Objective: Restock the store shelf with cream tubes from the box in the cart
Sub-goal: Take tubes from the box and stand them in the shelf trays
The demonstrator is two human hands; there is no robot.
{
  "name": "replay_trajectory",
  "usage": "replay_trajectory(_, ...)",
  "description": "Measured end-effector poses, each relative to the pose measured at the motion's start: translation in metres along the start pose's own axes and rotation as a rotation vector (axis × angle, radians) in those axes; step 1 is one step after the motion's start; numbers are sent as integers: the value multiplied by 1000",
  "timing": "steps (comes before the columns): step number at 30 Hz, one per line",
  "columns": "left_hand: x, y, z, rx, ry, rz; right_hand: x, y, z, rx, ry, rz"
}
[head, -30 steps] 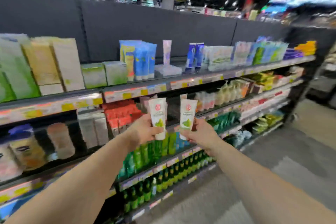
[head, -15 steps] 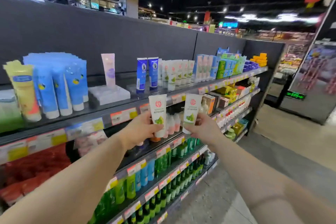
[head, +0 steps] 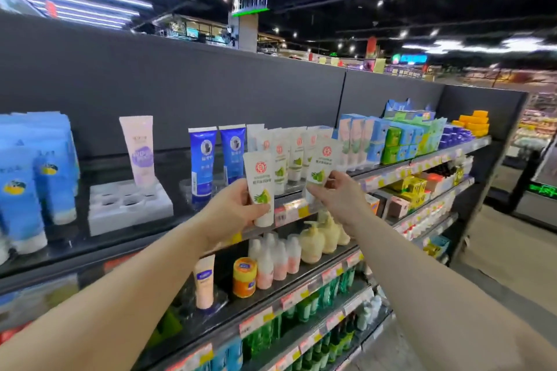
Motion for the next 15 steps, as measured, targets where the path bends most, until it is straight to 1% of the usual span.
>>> replay_trajectory(3,-1,19,-3,38,70,-79,0,39,-5,41,-54,69)
replay_trajectory(6,-2,33,-3,101,87,-180,-9,74,-12,68,-115,163)
replay_trajectory(8,-4,39,-1,133,82,-219,-19,92,-15,80,-146,241)
replay_trajectory(11,-3,44,0,191,53,-291,-33,107,-19,92,-123,331)
replay_trajectory(15,-10,43,0,253,23,-363,-47,110,-27,129,-203,433)
Point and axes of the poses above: each hand's wrist, its own y-axis towards the middle knuckle, its own x-axis out of the back of the hand, z = x × y, the point moved 10 cm from there along y, towards the middle knuckle, and after that the axes turned 14 degrees about y, right-handed, at the moved point
